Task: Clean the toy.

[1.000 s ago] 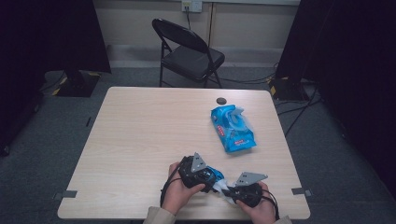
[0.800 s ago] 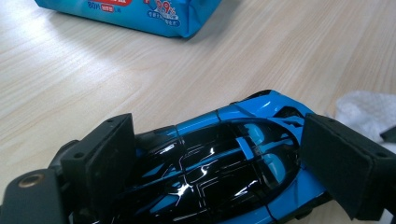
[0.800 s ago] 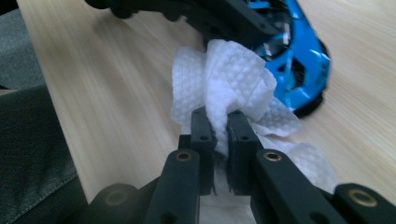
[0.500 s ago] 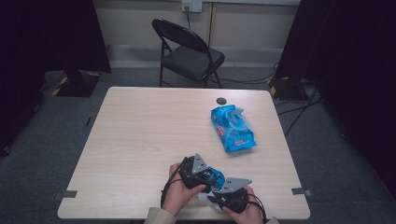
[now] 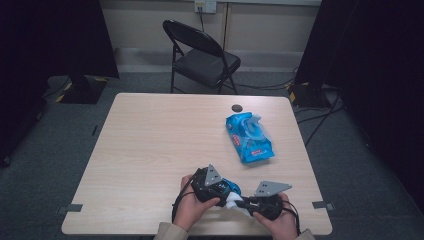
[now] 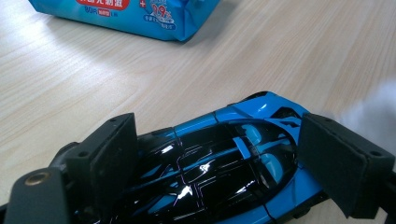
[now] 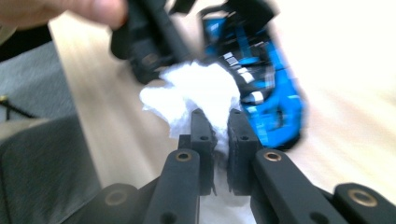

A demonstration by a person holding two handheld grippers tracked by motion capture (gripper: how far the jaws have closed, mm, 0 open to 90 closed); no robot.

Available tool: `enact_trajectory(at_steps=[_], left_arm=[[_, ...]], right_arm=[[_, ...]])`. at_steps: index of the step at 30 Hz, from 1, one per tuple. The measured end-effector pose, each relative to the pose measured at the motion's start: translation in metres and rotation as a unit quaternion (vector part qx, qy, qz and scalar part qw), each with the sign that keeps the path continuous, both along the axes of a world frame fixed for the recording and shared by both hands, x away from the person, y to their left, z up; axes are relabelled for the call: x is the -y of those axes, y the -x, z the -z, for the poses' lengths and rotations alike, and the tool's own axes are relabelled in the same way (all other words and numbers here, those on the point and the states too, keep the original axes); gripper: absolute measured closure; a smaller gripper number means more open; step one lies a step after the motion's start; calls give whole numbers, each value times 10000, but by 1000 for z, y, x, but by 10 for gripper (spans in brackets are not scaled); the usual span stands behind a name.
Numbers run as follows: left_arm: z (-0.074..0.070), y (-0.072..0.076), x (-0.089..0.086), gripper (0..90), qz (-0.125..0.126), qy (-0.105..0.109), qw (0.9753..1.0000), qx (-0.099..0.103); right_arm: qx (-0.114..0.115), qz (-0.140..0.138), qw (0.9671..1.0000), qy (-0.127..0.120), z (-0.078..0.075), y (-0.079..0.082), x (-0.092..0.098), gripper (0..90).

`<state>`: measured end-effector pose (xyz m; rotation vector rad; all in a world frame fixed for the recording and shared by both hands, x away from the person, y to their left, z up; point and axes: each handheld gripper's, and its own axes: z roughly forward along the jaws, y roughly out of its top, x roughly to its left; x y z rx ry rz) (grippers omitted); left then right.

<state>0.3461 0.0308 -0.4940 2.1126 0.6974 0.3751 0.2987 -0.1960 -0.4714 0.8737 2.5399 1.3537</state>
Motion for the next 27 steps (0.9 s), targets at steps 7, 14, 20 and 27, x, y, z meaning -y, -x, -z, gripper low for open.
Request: enact_trajectory(at_steps=[7,14,20,27], left_arm=[[0,0,0,127,11,0,10000,3],[0,2,3,128,74,21,10000,5],[1,2,2,129,83,33,10000,21],[1,2,2,129,86,46,10000,20]], right_arm=[[270,707,9971,-128,-7,-18,25,841],[260,1033,9943,32,7,-37,22,841],[144,1021,9945,181,19,-45,12,840],[1,827,9959,357,27,-43,7,840]])
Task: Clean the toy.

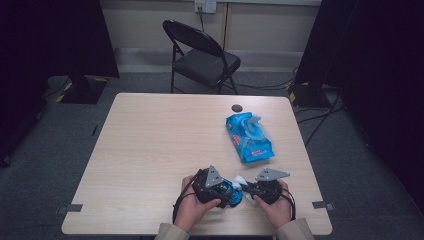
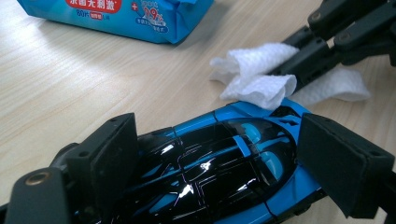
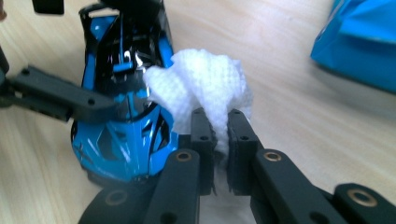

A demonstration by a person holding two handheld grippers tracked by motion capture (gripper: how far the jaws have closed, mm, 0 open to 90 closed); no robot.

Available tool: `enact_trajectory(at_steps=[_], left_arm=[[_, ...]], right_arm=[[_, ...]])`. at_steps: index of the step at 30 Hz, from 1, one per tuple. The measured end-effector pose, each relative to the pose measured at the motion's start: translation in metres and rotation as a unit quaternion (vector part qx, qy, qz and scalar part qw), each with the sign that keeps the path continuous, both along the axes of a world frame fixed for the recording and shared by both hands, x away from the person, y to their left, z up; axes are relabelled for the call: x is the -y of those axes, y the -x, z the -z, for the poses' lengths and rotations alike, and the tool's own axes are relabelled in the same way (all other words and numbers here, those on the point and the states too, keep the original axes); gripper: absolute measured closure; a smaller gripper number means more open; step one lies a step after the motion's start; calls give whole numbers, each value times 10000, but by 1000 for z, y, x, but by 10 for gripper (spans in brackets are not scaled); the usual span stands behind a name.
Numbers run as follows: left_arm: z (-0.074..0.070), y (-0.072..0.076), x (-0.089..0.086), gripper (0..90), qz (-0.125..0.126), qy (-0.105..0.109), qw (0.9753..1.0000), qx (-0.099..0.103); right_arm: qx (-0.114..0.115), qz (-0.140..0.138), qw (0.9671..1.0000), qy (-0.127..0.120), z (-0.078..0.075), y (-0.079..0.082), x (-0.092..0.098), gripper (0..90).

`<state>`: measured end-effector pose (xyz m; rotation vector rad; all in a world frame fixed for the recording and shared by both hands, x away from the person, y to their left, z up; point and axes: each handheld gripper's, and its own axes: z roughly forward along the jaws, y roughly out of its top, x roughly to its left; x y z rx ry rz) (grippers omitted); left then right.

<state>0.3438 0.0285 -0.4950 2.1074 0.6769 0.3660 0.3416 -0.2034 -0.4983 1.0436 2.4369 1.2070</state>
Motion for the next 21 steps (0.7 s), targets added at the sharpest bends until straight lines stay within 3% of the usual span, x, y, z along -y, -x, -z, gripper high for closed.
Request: enact_trajectory(at_steps=[10,21], left_arm=[[0,0,0,128,4,-4,10000,-5],[0,0,-1,129,-3,-11,10000,-3]], right_arm=[[-147,-124,9998,34,3,7,6,840],[-182,-306,9992,174,0,25,6,840]])
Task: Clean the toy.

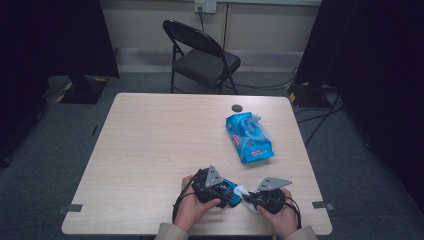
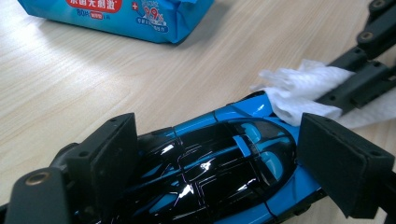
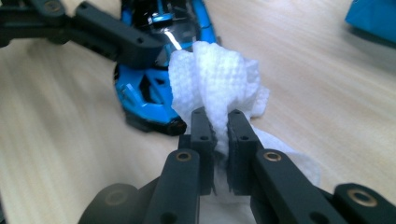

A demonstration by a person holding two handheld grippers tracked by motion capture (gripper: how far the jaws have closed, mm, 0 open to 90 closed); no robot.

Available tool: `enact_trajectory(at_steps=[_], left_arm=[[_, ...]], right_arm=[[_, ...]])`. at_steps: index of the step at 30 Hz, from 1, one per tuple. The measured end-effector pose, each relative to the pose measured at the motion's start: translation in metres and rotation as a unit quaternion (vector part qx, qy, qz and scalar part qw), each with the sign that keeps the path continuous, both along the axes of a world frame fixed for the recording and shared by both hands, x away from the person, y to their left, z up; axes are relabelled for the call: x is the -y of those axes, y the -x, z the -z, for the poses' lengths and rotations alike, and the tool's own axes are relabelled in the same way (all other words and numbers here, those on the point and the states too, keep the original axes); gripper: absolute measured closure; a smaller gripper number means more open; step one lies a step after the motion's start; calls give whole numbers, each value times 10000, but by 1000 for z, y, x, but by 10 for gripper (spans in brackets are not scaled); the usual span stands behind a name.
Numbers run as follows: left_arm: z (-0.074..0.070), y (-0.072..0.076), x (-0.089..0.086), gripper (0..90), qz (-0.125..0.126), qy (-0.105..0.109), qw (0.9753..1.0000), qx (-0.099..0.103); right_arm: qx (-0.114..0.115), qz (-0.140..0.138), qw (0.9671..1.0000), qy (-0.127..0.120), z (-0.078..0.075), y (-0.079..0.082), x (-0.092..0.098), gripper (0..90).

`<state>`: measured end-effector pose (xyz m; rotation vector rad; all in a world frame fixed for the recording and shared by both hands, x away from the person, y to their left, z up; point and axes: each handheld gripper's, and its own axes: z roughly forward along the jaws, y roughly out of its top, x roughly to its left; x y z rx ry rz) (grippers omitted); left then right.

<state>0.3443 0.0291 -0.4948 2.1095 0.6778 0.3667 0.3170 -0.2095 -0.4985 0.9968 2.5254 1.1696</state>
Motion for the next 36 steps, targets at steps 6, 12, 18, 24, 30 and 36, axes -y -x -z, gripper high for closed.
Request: enact_trajectory(at_steps=[6,12,18,24,30,36], left_arm=[[0,0,0,131,-15,1,10000,-20],[-1,-1,-2,157,-47,86,9999,-71],[-1,-1,-2,157,-56,82,9999,-68],[-1,-1,-2,156,-65,88,9999,-77],[-1,-1,-3,156,-97,74,9999,-58],[0,0,-3,156,-100,89,9999,-46]], right_arm=[[-3,-87,10000,40,-1,9,-1,840],[-35,-99,9999,38,-1,12,-2,841],[-71,-158,9998,48,-2,17,-5,842],[-91,-286,9995,86,-3,22,-10,842],[-75,-425,9990,74,-2,26,-20,842],[-151,-572,9982,26,-3,28,-29,843]])
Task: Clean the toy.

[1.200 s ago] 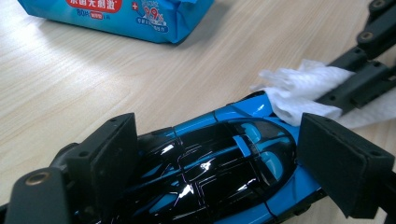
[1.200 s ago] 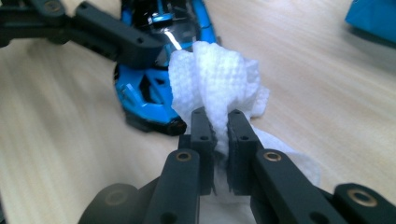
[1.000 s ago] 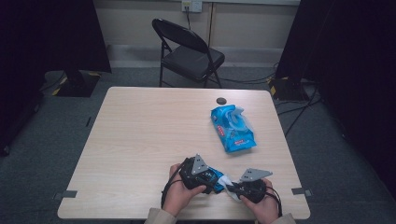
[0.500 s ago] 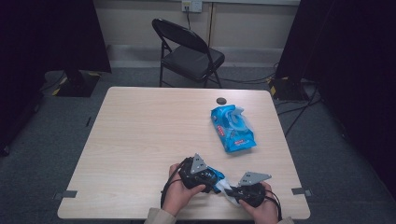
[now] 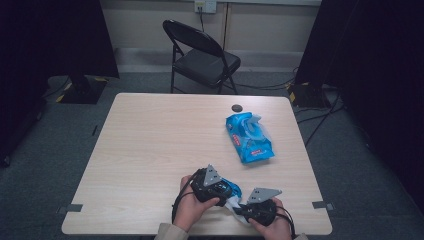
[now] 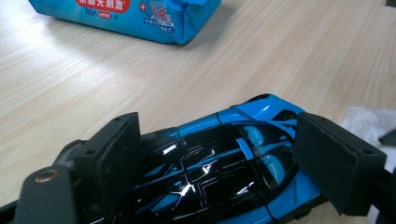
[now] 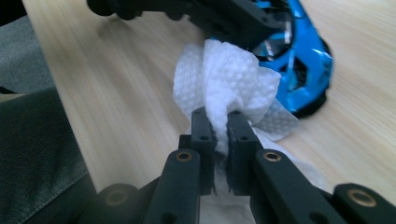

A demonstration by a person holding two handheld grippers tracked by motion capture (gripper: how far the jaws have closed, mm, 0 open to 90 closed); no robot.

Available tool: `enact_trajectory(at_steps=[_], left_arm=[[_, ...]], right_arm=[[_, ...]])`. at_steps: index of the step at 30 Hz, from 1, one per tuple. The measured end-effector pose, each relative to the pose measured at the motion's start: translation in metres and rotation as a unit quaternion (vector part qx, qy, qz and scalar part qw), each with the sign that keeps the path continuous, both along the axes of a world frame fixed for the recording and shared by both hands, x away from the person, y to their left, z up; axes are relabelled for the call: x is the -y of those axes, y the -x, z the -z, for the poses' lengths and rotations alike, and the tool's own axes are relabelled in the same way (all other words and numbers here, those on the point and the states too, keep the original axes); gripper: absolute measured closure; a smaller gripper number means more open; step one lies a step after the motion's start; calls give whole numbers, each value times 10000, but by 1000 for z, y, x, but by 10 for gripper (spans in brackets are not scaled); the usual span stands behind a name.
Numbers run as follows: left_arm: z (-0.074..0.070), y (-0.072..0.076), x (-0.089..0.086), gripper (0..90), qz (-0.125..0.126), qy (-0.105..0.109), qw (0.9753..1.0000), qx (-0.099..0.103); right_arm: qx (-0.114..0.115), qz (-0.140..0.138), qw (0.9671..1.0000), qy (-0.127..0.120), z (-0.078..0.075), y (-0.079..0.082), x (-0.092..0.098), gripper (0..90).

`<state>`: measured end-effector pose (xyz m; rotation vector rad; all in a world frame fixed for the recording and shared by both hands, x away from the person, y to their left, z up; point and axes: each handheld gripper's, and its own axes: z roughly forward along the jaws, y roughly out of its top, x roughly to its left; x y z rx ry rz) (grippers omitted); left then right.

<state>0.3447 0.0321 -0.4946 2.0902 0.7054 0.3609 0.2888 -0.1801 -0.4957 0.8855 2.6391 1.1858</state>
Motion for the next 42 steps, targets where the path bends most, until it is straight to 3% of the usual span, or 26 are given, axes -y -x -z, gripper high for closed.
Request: enact_trajectory(at_steps=[9,14,23,29,34,42], left_arm=[[0,1,1,156,2,10,10000,2],[1,1,1,156,-3,36,10000,6],[1,1,1,157,2,59,10000,13],[1,1,1,157,13,58,10000,4],[1,1,1,157,14,53,10000,14],[1,1,1,157,25,60,10000,34]], right_arm=[[56,-270,9996,-83,3,3,-24,840],[-76,-341,9989,-312,-1,1,-25,840],[84,192,9974,-692,-26,-7,16,841],[287,710,9922,-979,-37,-17,39,842],[422,1105,9892,-866,-29,-30,47,841],[244,1229,9899,-668,-5,-48,34,838]])
